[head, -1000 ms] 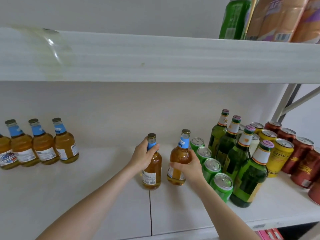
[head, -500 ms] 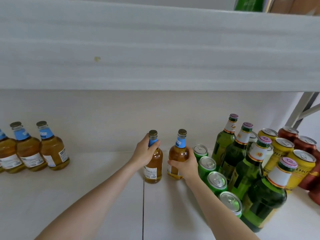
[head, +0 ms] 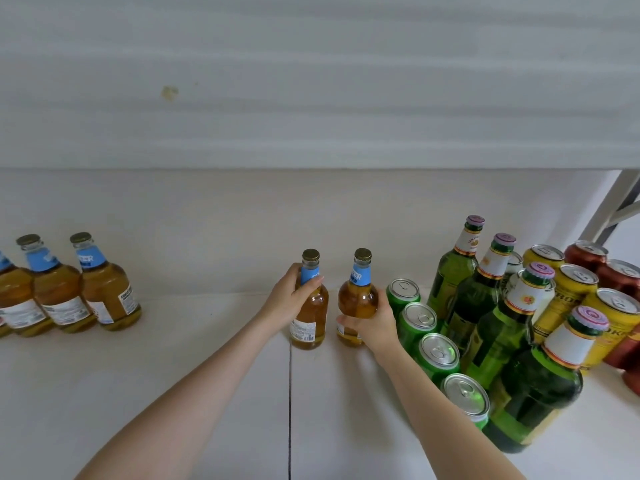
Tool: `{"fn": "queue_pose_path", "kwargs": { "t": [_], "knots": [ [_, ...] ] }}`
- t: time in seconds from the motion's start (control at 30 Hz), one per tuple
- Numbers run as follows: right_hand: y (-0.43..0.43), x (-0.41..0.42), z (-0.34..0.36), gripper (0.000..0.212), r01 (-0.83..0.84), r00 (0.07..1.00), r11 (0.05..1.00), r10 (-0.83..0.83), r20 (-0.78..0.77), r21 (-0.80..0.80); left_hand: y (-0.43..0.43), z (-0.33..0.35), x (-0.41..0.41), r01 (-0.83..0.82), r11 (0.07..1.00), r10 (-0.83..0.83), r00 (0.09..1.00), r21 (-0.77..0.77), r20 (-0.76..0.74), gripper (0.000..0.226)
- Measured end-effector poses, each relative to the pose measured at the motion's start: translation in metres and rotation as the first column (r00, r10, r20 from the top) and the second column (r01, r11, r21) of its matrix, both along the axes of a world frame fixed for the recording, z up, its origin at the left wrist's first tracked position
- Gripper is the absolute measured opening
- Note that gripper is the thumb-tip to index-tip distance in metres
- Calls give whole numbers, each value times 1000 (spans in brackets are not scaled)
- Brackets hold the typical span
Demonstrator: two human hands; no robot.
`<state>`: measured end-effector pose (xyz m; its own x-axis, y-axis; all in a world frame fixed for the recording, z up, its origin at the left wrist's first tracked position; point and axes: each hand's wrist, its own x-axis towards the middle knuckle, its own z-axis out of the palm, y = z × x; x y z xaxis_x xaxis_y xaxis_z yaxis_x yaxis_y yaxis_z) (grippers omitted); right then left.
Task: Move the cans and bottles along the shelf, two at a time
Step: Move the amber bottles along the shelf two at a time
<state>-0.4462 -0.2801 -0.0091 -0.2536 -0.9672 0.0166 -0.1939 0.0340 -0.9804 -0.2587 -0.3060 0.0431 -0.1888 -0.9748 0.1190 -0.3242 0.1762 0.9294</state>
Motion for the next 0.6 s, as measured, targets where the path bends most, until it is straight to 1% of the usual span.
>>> {"fn": "queue_pose_path", "kwargs": {
  "t": [0.1,0.2,0.3,0.4,0.6],
  "knots": [
    [8,0,-9,86,8,999,1000,-8,32,3,10,-18,11,16,997,-8,994,76,-111,39],
    [17,0,-17,86,36,995,999,-36,91,3,21,-39,19,34,987,-2,980,159,-198,60],
    [19,1,-22,78,45,993,999,-42,113,-24,25,-57,20,63,977,-24,982,205,-189,70],
    [18,2,-24,75,48,992,998,-44,117,-31,24,-66,18,50,977,-15,985,206,-170,77],
    [12,3,-26,77,58,992,997,-53,112,-47,10,-67,4,19,982,4,992,186,-123,73]
  ]
}}
